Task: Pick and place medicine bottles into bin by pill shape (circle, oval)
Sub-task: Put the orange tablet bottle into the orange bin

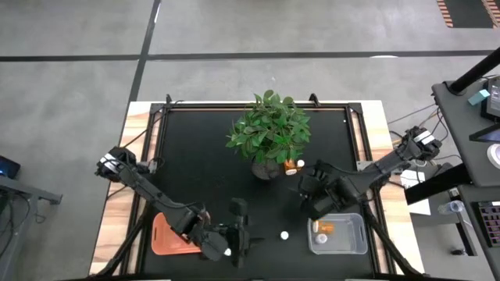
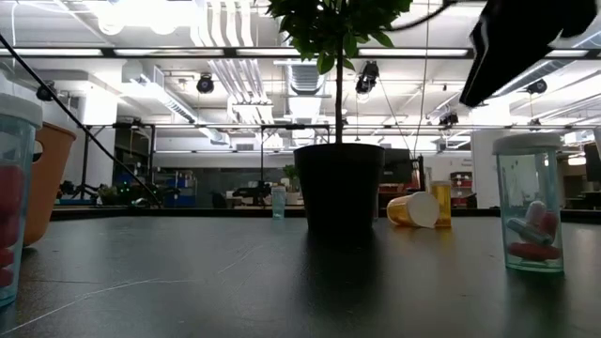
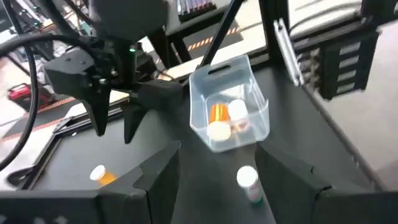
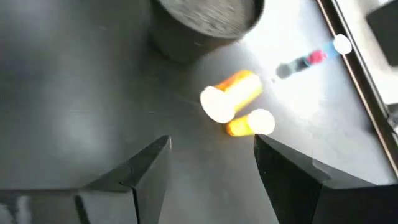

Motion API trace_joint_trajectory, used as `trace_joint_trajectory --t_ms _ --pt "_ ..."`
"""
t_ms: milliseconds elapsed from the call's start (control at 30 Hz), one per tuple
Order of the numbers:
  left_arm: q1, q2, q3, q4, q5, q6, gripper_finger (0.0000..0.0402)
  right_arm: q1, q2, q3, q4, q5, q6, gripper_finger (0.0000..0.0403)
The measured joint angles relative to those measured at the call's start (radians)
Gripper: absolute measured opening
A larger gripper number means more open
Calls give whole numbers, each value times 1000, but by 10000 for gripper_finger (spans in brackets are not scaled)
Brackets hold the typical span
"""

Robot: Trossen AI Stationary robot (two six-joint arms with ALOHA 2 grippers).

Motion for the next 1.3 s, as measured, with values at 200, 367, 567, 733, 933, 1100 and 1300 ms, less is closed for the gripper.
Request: trace_joint_trajectory --t_ms 200,367,567,733,933,1100,1300 --pt "-47 -36 -18 -24 -54 -1 189 -73 -34 -77 13 -28 -18 223" --pt "-77 -57 -18 -46 -104 -1 189 -137 -94 -161 77 -49 -42 223" --pt "-91 -74 -18 -53 -121 3 189 -241 -176 -259 231 -107 -132 223" --pt "-91 -80 -18 -60 -122 5 189 -336 -224 -322 360 -145 -217 223" --pt "-91 -83 -18 -61 -122 6 189 -413 -224 -353 441 -185 -293 223" --pt "-91 -84 -18 -64 -122 6 190 -437 -197 -377 467 -186 -313 223" --pt "-90 -84 -18 -65 -122 7 190 -448 -183 -439 555 -186 -318 223"
